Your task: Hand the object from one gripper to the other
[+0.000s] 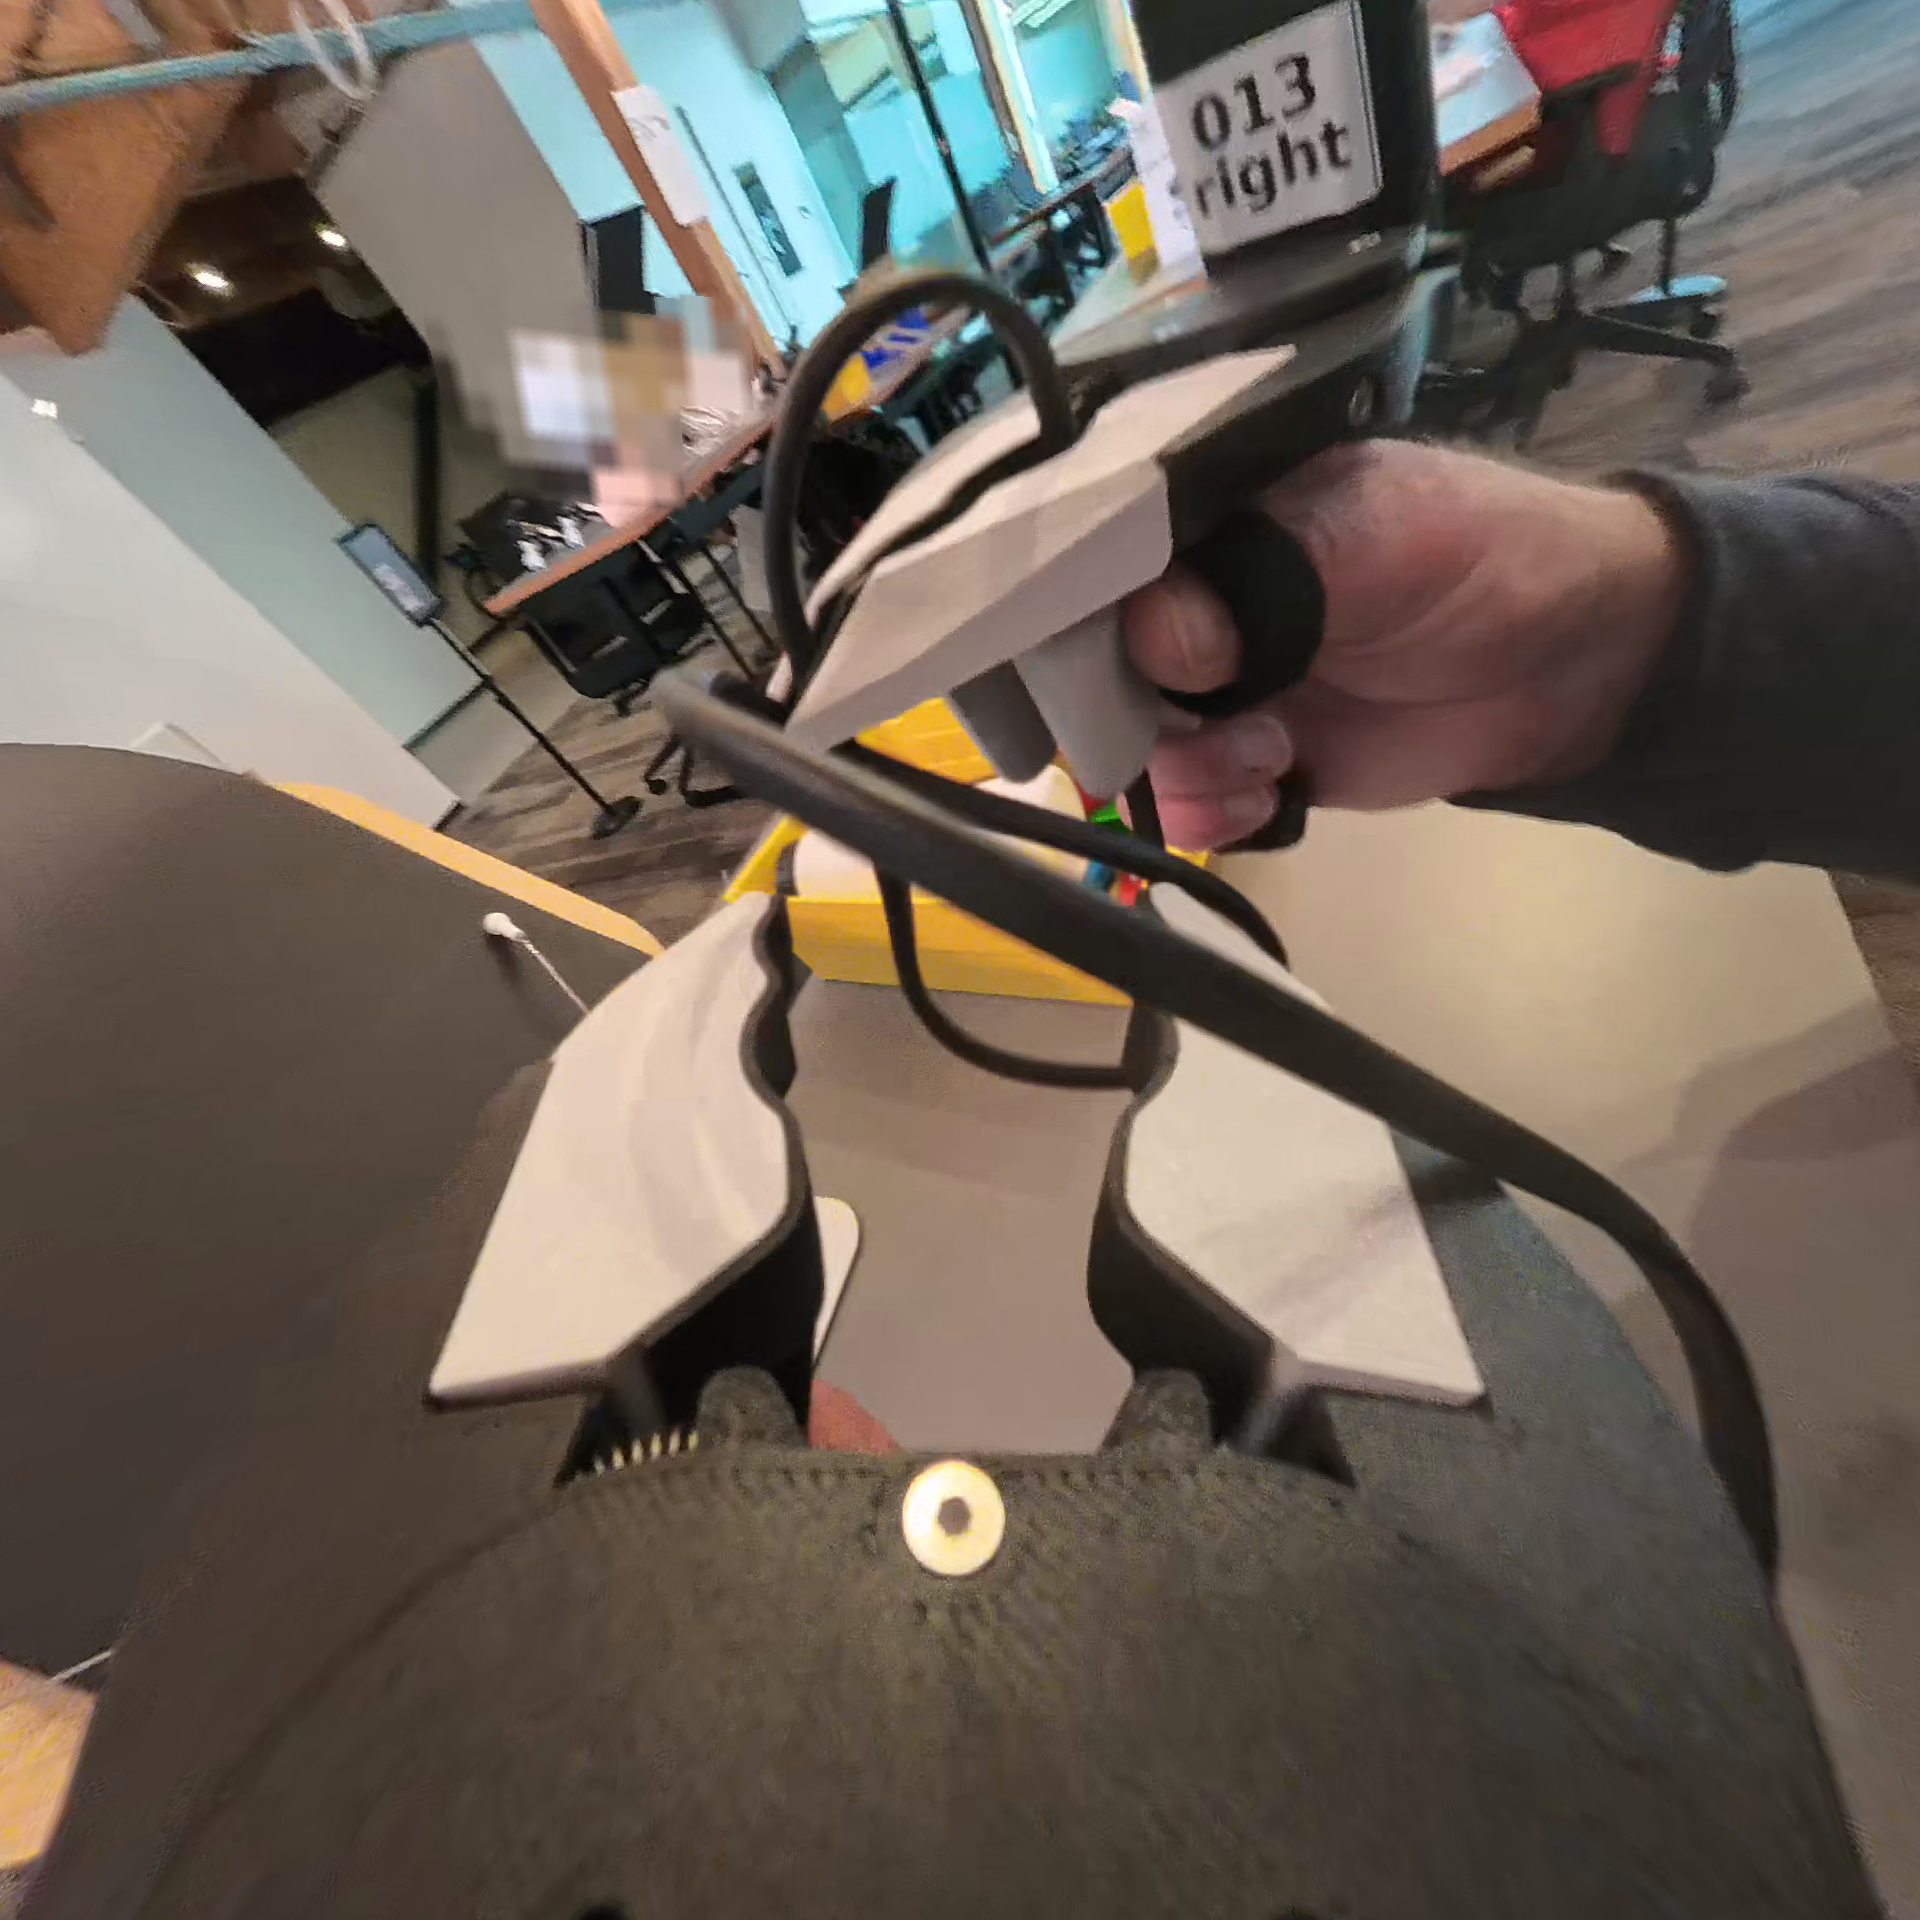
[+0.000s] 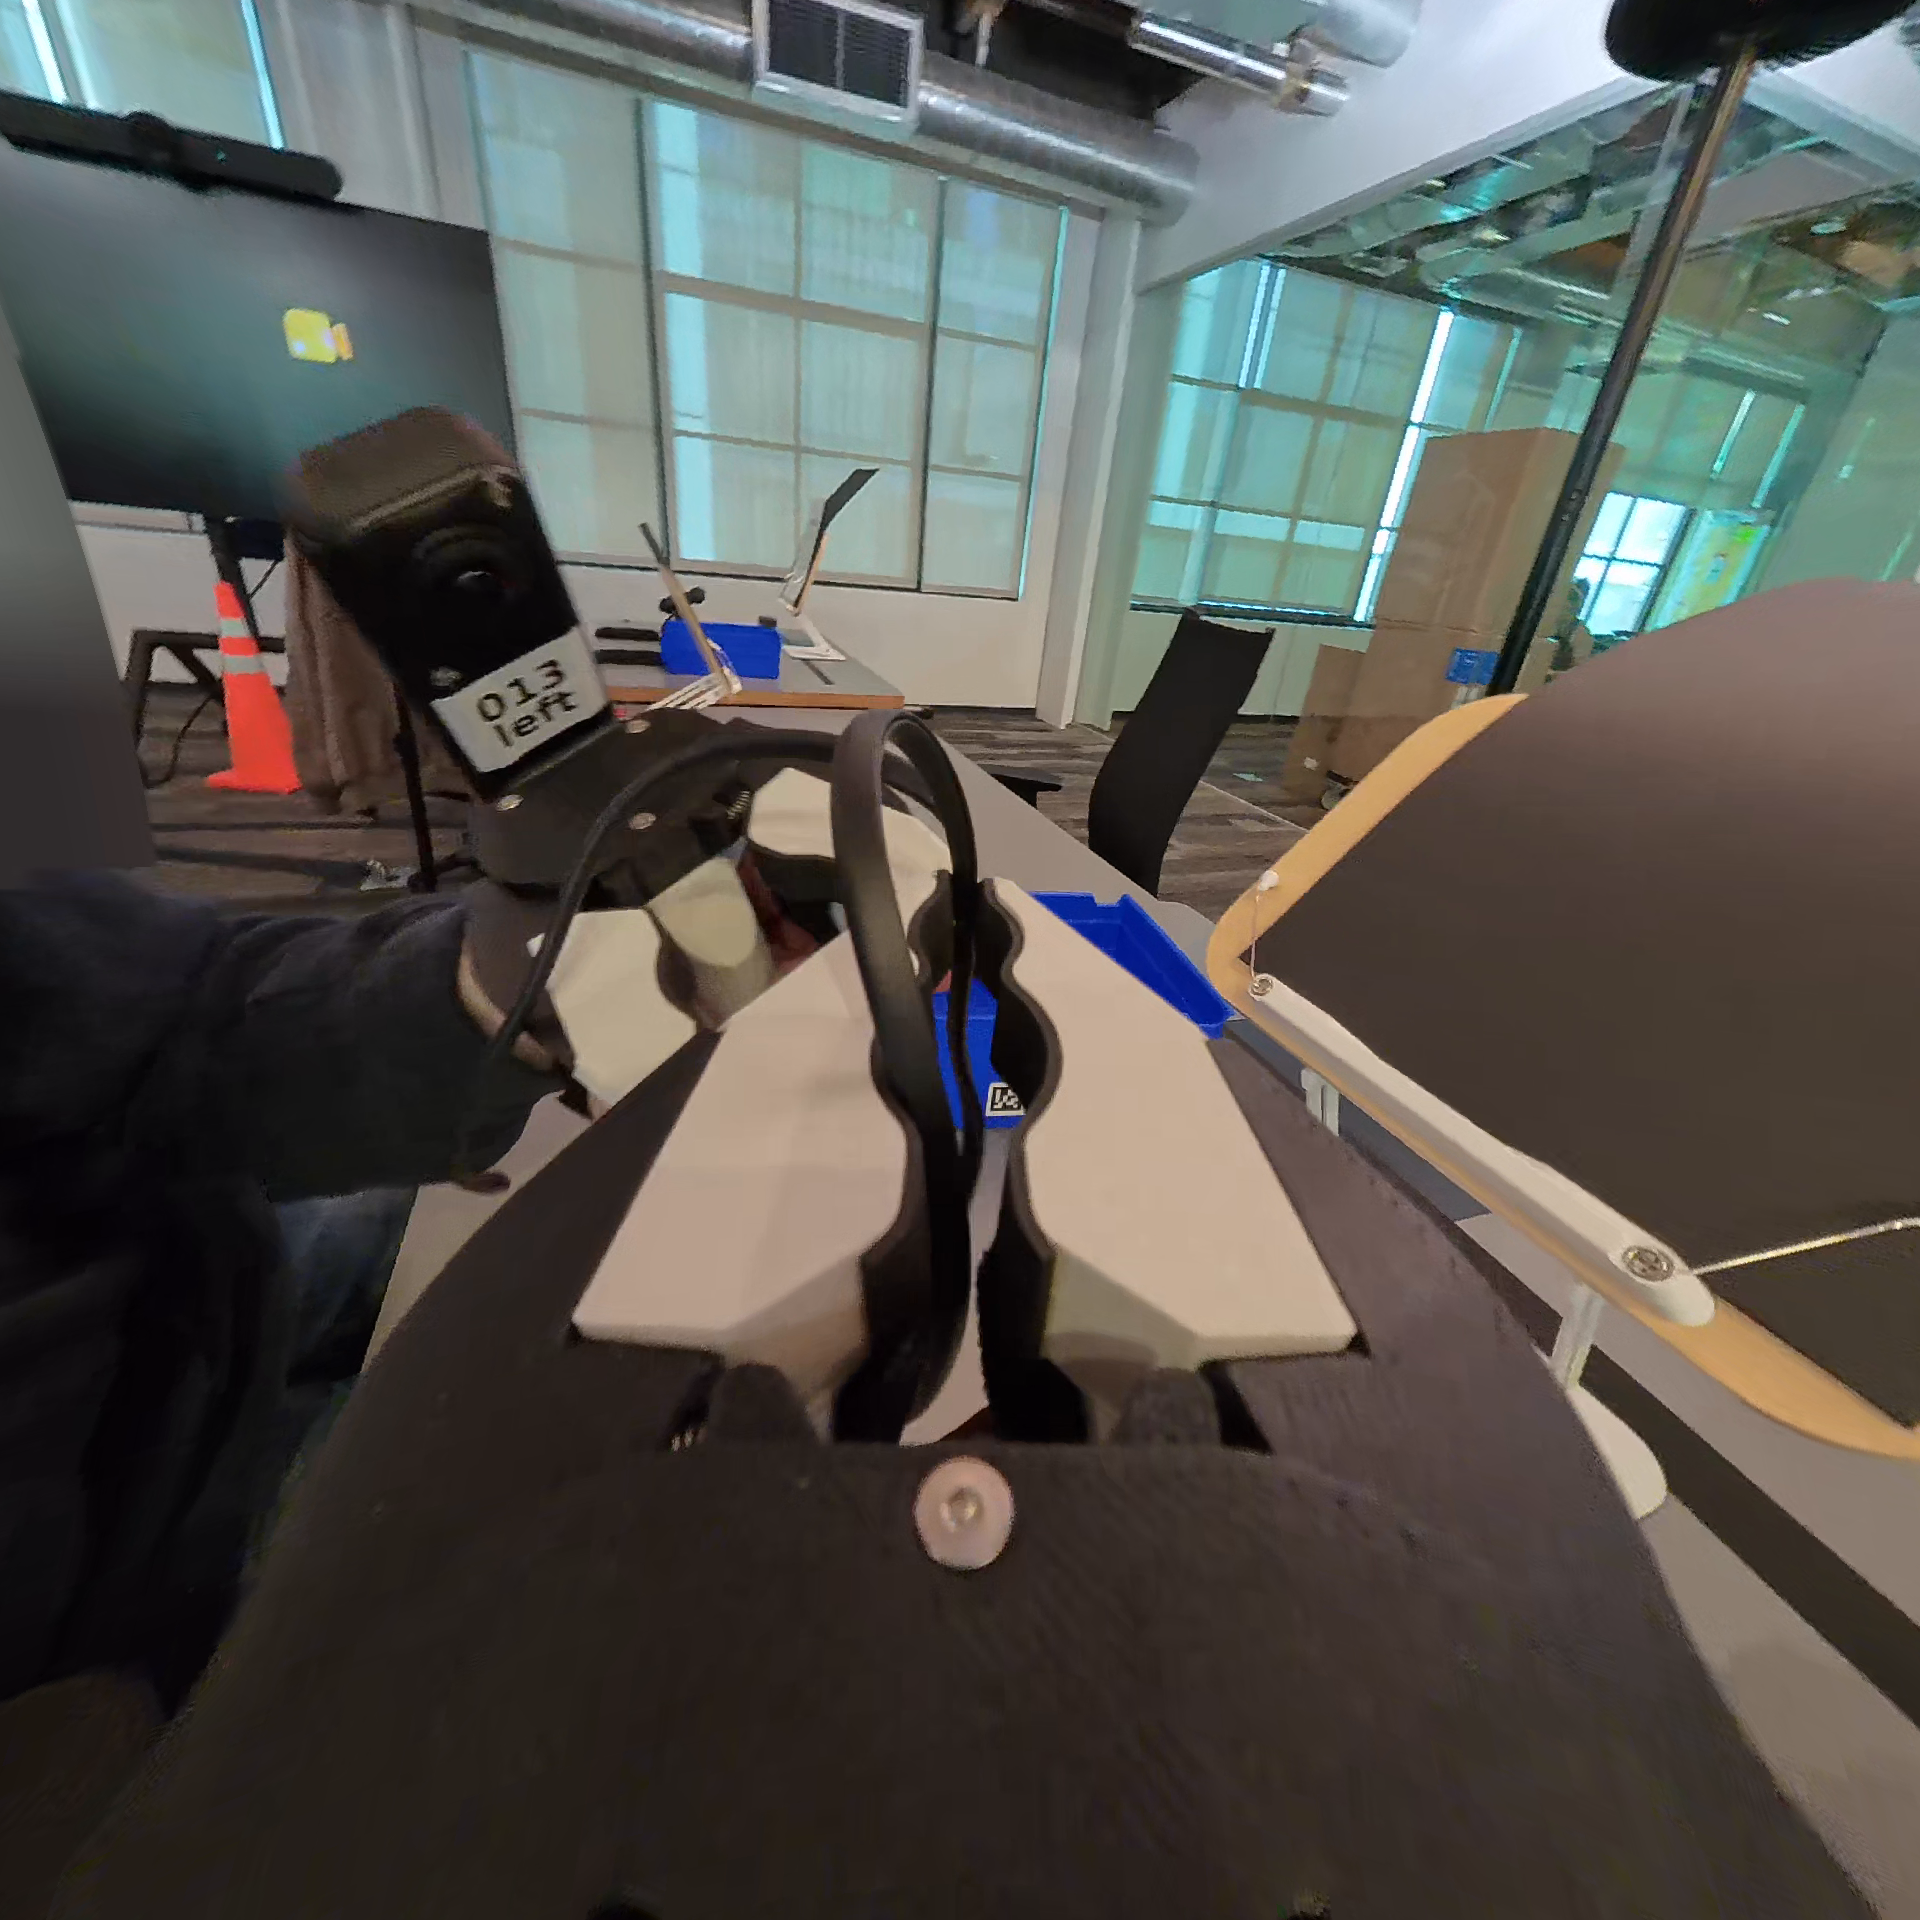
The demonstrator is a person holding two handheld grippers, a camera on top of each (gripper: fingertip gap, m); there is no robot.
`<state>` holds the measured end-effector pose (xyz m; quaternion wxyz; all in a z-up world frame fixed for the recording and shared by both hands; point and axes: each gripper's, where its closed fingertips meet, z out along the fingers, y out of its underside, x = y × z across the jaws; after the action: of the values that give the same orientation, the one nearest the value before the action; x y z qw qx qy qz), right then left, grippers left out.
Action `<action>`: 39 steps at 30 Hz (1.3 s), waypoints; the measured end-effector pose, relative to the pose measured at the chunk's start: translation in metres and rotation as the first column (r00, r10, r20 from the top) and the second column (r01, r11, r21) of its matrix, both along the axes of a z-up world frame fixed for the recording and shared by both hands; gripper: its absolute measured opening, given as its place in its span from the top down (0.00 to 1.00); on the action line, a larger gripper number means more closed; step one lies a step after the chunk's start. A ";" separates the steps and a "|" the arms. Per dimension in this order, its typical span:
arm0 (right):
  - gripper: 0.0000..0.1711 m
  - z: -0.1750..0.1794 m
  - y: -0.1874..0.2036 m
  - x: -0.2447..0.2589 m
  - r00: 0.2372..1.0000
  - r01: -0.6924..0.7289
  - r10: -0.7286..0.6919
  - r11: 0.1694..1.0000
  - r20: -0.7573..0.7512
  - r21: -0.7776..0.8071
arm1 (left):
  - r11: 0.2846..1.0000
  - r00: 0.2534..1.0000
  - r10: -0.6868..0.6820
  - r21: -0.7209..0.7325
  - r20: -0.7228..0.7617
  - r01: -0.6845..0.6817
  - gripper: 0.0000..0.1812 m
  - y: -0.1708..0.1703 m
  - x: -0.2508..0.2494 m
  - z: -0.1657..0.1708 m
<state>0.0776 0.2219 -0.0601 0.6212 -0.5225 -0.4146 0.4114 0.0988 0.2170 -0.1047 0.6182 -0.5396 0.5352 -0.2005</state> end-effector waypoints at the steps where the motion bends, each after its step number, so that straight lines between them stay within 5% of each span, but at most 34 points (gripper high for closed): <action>1: 1.00 -0.002 0.001 -0.002 1.000 0.008 -0.008 1.000 -0.003 -0.010 | 1.000 1.000 0.018 0.014 0.004 -0.018 0.65 -0.001 0.001 0.001; 5: 1.00 -0.009 0.006 -0.008 0.997 0.068 -0.068 0.998 0.035 -0.001 | 0.996 0.997 0.069 0.053 -0.044 -0.067 0.54 0.000 0.005 -0.007; 12: 1.00 -0.009 0.003 -0.015 0.995 0.078 -0.080 0.996 0.062 0.032 | 0.968 0.992 -0.112 -0.218 0.061 0.123 0.48 -0.011 0.009 -0.008; 20: 1.00 -0.008 0.002 -0.023 0.996 0.075 -0.074 0.997 0.059 -0.026 | 0.995 0.984 0.095 -0.002 -0.150 -0.096 0.53 0.016 0.019 -0.038; 24: 1.00 -0.011 0.002 -0.024 0.994 0.084 -0.081 0.995 0.068 -0.050 | 0.979 0.968 0.193 0.095 -0.159 -0.180 0.65 0.026 0.018 -0.038; 29: 1.00 -0.007 -0.001 -0.019 0.996 0.069 -0.065 0.996 0.063 -0.059 | 0.971 0.968 0.217 0.127 -0.127 -0.201 0.95 0.027 0.017 -0.035; 39: 1.00 0.002 -0.005 -0.009 0.998 0.013 -0.007 0.996 0.056 -0.093 | 0.975 0.969 0.210 0.097 -0.128 -0.198 0.97 0.030 0.008 -0.032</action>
<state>0.0684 0.2165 -0.0578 0.5862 -0.5644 -0.4094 0.4125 0.1064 0.2470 -0.1363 0.6190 -0.5782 0.5261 -0.0756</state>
